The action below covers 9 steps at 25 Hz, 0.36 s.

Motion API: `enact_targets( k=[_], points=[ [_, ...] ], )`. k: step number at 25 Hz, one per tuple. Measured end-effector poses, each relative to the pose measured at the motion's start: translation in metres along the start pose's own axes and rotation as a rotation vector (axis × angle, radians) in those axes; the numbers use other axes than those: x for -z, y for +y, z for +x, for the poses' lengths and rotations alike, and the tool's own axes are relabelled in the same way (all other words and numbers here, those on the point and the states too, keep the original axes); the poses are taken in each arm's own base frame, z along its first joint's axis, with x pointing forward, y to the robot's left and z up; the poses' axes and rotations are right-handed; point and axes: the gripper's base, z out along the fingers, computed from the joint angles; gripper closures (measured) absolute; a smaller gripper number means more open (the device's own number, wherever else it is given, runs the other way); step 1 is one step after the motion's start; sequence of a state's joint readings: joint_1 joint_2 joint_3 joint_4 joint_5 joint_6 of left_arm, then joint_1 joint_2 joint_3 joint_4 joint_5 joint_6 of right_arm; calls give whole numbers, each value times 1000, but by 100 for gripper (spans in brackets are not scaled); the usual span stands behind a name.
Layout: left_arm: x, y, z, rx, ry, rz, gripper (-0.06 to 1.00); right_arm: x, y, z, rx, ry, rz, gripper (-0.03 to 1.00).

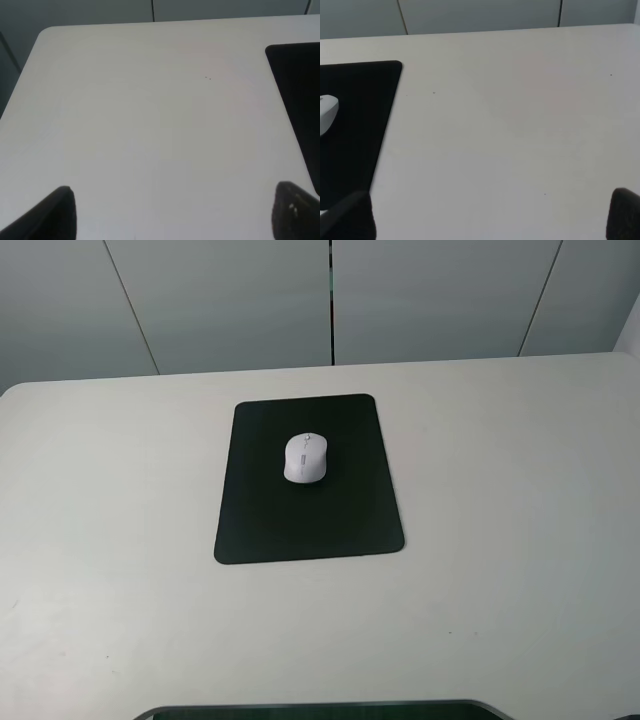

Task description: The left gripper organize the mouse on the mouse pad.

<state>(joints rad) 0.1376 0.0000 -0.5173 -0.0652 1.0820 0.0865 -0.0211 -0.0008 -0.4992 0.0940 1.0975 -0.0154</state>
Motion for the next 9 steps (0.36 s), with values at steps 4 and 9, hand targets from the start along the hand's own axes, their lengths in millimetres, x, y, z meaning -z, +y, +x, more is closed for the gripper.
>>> enact_targets(
  k=[4, 9],
  points=[
    [0, 0, 0, 0, 0, 0, 20, 0, 0, 0, 0, 0, 0, 27],
    [0, 0, 0, 0, 0, 0, 20, 0, 0, 0, 0, 0, 0, 27]
  ],
)
